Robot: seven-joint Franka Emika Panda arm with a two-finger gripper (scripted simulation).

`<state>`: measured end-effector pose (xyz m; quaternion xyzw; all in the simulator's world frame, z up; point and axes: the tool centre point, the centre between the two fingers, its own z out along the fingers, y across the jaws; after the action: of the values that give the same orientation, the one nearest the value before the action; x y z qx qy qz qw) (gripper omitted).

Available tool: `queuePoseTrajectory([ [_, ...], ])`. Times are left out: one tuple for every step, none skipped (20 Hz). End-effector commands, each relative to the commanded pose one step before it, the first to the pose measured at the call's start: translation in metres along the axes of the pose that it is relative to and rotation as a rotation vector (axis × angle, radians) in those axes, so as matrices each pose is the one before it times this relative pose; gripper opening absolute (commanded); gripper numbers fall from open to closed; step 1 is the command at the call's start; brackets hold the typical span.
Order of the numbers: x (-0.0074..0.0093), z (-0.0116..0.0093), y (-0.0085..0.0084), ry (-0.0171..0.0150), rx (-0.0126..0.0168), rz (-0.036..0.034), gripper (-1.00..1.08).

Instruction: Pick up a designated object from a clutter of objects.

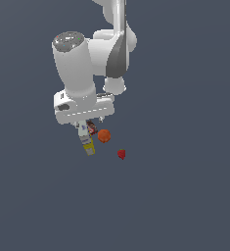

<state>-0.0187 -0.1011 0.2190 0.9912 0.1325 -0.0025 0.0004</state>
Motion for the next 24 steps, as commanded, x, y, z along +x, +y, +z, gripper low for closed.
queuePoseTrajectory([
  [-0.00691, 0.00689, 0.01128, 0.00258, 0.00023, -0.00964, 1.00],
  [-0.00233, 0.00214, 0.00347, 0.00055, 0.00005, -0.00248, 1.00],
  [-0.00209, 0.00188, 0.00304, 0.00048, 0.00001, -0.00219, 1.00],
  [-0.00186, 0.00162, 0.00264, 0.00040, -0.00002, -0.00185, 1.00],
  [-0.00160, 0.00138, 0.00224, 0.00032, -0.00003, -0.00151, 1.00],
  [-0.00130, 0.00111, 0.00177, 0.00029, -0.00004, -0.00135, 1.00],
  [-0.00104, 0.00087, 0.00142, 0.00020, -0.00004, -0.00096, 1.00],
  [-0.00075, 0.00062, 0.00101, 0.00014, -0.00003, -0.00068, 1.00],
  [-0.00044, 0.00037, 0.00057, 0.00010, -0.00002, -0.00048, 1.00],
  [-0.00018, 0.00014, 0.00026, 0.00000, 0.00000, 0.00000, 1.00],
  [0.00058, -0.00058, -0.00092, -0.00064, 0.00022, 0.00183, 1.00],
  [-0.00001, 0.00028, 0.00001, 0.00000, 0.00000, 0.00000, 1.00],
  [-0.00004, 0.00085, 0.00002, 0.00000, 0.00000, 0.00000, 1.00],
  [-0.00007, 0.00141, 0.00004, 0.00000, 0.00000, 0.00000, 1.00],
  [-0.00011, 0.00197, 0.00005, 0.00000, 0.00000, 0.00000, 1.00],
  [-0.00014, 0.00254, 0.00006, 0.00000, 0.00000, 0.00000, 1.00],
  [-0.00017, 0.00310, 0.00007, 0.00000, 0.00000, 0.00000, 1.00],
  [-0.00012, 0.00357, -0.00014, 0.00004, -0.00031, -0.00037, 1.00],
  [-0.00025, 0.00424, 0.00010, 0.00000, 0.00000, 0.00000, 1.00],
  [-0.00027, 0.00482, 0.00011, 0.00000, 0.00000, 0.00000, 1.00],
  [-0.00018, 0.00509, -0.00010, 0.00004, -0.00030, -0.00038, 1.00],
  [-0.00021, 0.00475, 0.00013, 0.00000, 0.00000, 0.00000, 1.00],
  [-0.00013, 0.00421, 0.00014, 0.00000, 0.00000, 0.00000, 1.00],
  [0.00005, 0.00358, -0.00009, 0.00012, -0.00014, -0.00045, 1.00],
])
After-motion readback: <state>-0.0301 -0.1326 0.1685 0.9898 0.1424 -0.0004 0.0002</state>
